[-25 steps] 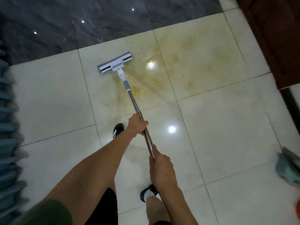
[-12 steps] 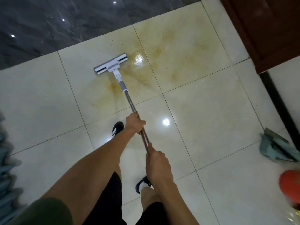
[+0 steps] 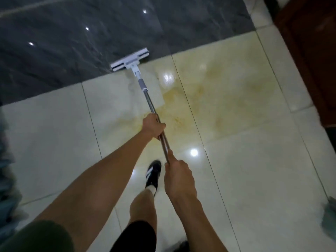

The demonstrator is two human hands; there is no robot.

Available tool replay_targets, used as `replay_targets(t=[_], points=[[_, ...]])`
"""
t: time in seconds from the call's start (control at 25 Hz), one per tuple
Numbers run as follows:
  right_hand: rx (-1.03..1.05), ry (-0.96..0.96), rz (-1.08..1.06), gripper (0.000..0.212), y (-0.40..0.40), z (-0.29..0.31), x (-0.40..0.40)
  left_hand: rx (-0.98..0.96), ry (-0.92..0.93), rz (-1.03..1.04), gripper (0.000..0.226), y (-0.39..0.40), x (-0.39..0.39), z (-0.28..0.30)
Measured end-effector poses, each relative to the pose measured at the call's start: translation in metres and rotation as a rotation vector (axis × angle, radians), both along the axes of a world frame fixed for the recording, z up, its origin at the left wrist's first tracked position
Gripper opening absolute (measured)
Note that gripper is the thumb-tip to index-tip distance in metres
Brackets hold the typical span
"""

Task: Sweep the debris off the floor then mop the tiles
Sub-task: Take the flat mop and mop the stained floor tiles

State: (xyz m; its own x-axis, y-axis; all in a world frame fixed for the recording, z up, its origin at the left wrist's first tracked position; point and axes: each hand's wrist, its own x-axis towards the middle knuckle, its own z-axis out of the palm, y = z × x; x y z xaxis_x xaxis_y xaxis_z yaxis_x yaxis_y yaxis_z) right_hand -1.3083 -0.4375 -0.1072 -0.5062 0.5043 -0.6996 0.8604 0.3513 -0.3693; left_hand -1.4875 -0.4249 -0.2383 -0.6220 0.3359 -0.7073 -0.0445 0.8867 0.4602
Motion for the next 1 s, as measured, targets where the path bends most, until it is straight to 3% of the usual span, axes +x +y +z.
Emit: replay_targets(t=[0.16, 0.36, 0.56, 0.68, 0.84, 1.0], points=[[0.03, 0.062, -0.048, 0.048, 0.039, -0.014, -0.052, 0.089, -0.029, 0.164, 0.009, 0.037, -0.054, 0.0], [-0.03, 0.043, -0.077, 0.048, 0.035, -0.008, -0.013, 0.053, -0.087, 0.161, 0.017, 0.035, -0.022, 0.007], [-0.037, 0.047, -0.084, 0.052, 0.009, -0.005, 0.096, 0.037, -0.137, 0.113, 0.021, 0.022, 0.087, 0.014], [-0.053, 0.022, -0.109, 0.053, -0.009, 0.0, 0.199, 0.026, -0.16, 0.076, 0.025, 0.008, 0.192, 0.012], [-0.072, -0.038, -0.147, 0.052, -0.031, 0.029, 0.334, 0.044, -0.231, 0.033, 0.02, -0.013, 0.332, 0.025], [-0.115, -0.087, -0.192, 0.054, -0.038, 0.057, 0.413, 0.051, -0.298, 0.044, 0.025, -0.024, 0.417, 0.049]])
